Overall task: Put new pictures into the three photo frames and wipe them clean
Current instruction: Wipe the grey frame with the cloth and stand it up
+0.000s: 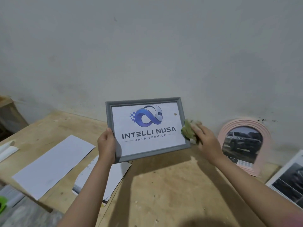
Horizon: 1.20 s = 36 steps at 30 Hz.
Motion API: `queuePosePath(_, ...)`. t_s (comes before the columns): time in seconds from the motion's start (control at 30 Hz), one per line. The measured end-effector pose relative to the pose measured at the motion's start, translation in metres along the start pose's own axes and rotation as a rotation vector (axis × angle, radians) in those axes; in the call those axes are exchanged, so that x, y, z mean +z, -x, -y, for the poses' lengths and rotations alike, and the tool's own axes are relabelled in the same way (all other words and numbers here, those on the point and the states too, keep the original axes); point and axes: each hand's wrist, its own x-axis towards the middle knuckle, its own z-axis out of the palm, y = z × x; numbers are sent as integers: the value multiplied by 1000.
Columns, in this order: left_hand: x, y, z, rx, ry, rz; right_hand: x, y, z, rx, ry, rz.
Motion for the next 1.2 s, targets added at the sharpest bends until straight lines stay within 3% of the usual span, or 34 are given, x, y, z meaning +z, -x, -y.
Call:
queuePosePath(0.07,8,3,3,45,-40,37,-2,-24,32,61,-124,-153)
queuePosePath(0.13,21,11,6,95,-95,97,3,-48,76,-120,-213,-221)
queuePosePath(0.27,37,31,8,191,-159,230,30,-91,135,-496,-88,-153)
queuePosePath(0.37,34,35,9,198,-161,261,45,-102,146,-608,126,-104)
queuePosePath(0.5,21,27,15,169,-119,218,49,-105,136,-698,178,-71)
queuePosePath(0.77,3,24,8,71,-33,146,39,-92,67,-516,131,0)
queuePosePath(0.93,-5,17,13,56,-29,121,8,-80,17,-203,156,183)
queuePosePath(1.0,-6,18,12,75,-56,94,-1,-77,-1,-7,185,142)
queuePosePath(1.1,0,23,2,135,-139,73,-5,-86,6,378,45,-48)
queuePosePath(1.13,6,25,-2,163,-167,85,-4,-91,22,364,-20,-113)
queuePosePath(1.2,22,30,-7,215,-224,132,2,-98,66,157,-141,-167)
